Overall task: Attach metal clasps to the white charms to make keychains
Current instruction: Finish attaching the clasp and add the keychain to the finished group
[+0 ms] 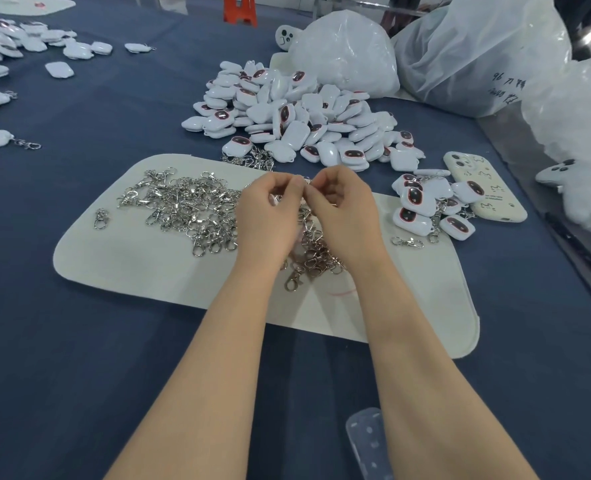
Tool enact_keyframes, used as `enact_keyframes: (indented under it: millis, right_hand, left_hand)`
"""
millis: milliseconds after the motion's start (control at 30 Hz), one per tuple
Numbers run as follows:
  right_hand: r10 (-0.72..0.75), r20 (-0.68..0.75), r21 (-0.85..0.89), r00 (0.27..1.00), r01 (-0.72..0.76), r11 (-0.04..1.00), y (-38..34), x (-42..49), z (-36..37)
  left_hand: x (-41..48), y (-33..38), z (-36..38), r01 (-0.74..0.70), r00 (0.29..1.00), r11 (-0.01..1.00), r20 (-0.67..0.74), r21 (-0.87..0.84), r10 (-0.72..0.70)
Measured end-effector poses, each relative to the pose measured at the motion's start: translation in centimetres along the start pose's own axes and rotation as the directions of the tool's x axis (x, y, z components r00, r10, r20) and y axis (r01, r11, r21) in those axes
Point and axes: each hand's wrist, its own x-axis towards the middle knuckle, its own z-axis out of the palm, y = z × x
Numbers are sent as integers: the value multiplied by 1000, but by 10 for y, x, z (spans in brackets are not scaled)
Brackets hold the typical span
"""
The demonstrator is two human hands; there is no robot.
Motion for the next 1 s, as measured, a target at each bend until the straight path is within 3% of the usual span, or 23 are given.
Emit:
enact_keyframes:
  millis: [133, 333, 567, 1000]
  right_hand:
    - [37, -20, 92, 999, -35, 995, -3, 0, -1]
    - [-22, 1, -19, 1000, 22, 1000, -4, 2, -1]
    - [69, -125, 77, 990, -59, 995, -4, 3, 2]
    - [24, -69, 54, 997, -21, 998, -3, 4, 4]
  left_hand:
    - [-1, 0, 1, 11, 1000, 999, 8, -42, -10]
    - [-2, -3, 4, -32, 999, 998, -7, 50, 32]
    - [-3, -2, 3, -40, 999, 998, 6, 43, 40]
    - [-5, 1, 2, -25, 997, 999, -72, 46, 28]
